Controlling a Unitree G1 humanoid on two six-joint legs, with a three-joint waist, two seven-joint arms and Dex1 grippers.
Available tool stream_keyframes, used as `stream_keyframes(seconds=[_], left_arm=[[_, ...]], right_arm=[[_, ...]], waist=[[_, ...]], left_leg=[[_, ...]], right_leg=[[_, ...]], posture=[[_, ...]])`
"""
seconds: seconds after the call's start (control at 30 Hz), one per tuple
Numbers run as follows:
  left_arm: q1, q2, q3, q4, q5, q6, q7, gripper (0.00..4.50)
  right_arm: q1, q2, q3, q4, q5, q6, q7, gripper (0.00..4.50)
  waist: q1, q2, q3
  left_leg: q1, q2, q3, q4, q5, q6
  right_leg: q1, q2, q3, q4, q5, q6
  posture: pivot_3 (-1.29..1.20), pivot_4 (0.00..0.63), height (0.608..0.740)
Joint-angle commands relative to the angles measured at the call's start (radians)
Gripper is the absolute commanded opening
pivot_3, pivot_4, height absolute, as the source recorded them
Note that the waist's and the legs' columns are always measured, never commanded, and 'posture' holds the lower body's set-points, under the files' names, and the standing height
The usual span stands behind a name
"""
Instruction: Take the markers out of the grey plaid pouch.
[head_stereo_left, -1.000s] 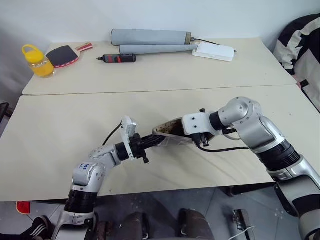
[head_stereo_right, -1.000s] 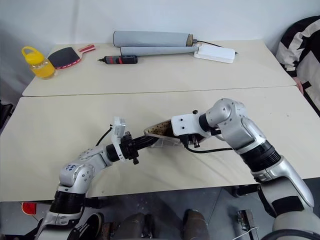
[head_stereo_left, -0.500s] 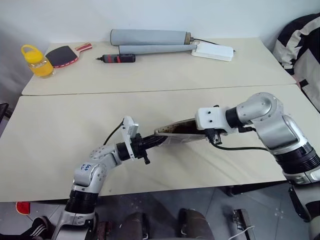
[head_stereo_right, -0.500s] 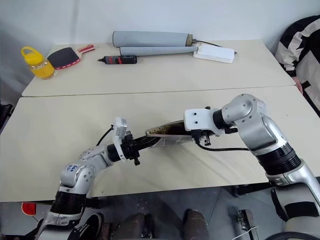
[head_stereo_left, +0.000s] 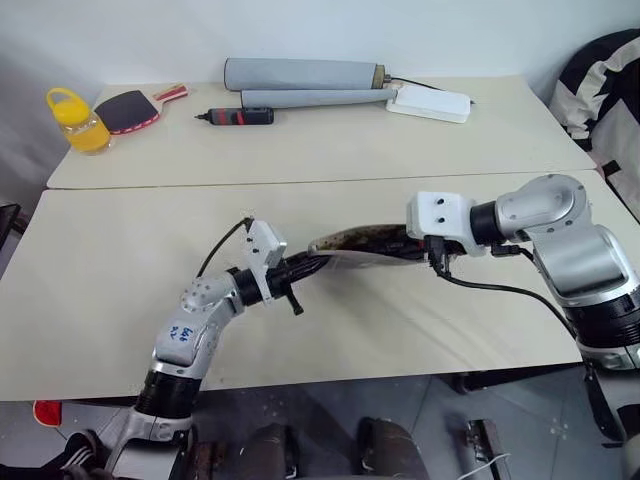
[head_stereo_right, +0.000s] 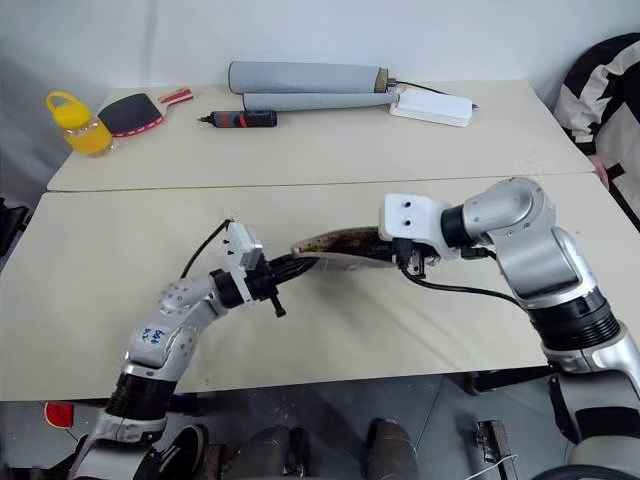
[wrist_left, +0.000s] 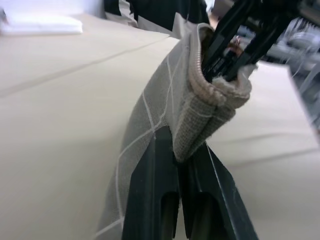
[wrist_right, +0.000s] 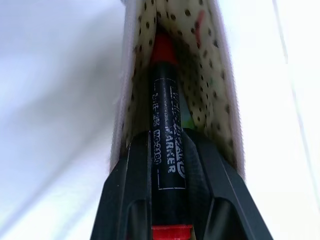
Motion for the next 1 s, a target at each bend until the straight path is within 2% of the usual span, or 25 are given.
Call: stream_keyframes(seconds=[0.03,0.17,0.27,0.37,0.63,0.8,0.9,1.0], left_arm=[[-0.041,0.024,0.024,0.024,0.052,-0.094,0.011,0.00],[-0.064,0.045,-0.003,0.070,0.150,-0.191,0.038,0.00],[-0.066,0.031,0.004,0.063,0.155,-0.186,0.062,0.00],[-0.062,0.061,0.013,0.083,0.189,-0.208,0.064,0.00],[-0.032,0.098,0.065,0.096,0.154,-0.195,0.048,0.00],[-0.020,0.127,0.116,0.107,0.146,-0.190,0.058,0.00],[-0.004,0.141,0.153,0.109,0.120,-0.182,0.051,0.00],[0.013,0.140,0.178,0.110,0.086,-0.177,0.035,0.00]], right_arm=[[-0.028,-0.018,-0.040,0.004,-0.007,-0.040,-0.029,0.55],[-0.038,0.005,-0.030,0.022,-0.019,-0.068,-0.070,0.55],[-0.037,-0.020,-0.018,0.065,-0.063,-0.105,-0.091,0.55],[-0.031,-0.047,-0.033,0.096,-0.077,-0.135,-0.093,0.55],[-0.004,-0.003,-0.176,0.036,0.136,0.014,-0.085,0.55],[0.047,-0.039,-0.252,0.031,0.198,0.057,-0.094,0.55],[0.083,-0.036,-0.346,0.043,0.277,0.118,-0.122,0.55],[0.160,-0.091,-0.342,0.084,0.219,0.057,-0.132,0.55]], waist=[[-0.001,0.000,0.000],[-0.002,0.000,0.000],[0.000,0.000,0.000],[0.001,0.000,0.000],[-0.003,0.000,0.000],[0.001,0.000,0.000],[0.002,0.000,0.000],[0.007,0.000,0.000]], left_leg=[[0.000,0.000,0.000,0.000,0.000,0.000],[0.000,0.000,0.000,0.000,0.000,0.000],[0.000,0.000,0.000,0.000,0.000,0.000],[-0.001,0.000,0.000,0.000,0.000,0.000],[-0.001,0.000,0.000,-0.001,0.000,0.000],[-0.001,0.000,-0.001,0.000,0.000,0.000],[-0.001,0.000,-0.001,0.000,0.000,0.000],[-0.001,0.000,-0.001,0.000,0.000,0.000]], right_leg=[[0.000,0.000,0.000,0.000,0.000,0.000],[0.000,0.000,0.000,0.000,0.000,0.000],[0.000,0.000,0.000,0.000,0.000,0.000],[0.000,0.000,0.000,0.000,0.000,0.000],[-0.001,0.000,-0.001,0.001,0.000,0.000],[0.000,0.000,-0.001,0.001,0.000,0.000],[0.000,0.000,-0.001,0.000,0.000,0.000],[0.000,0.000,-0.001,0.000,0.000,0.000]], posture=[[0.00,0.150,0.740],[0.00,0.150,0.740],[0.00,0.150,0.740],[0.00,0.150,0.740],[0.00,0.150,0.740],[0.00,0.150,0.740],[0.00,0.150,0.740],[0.00,0.150,0.740]])
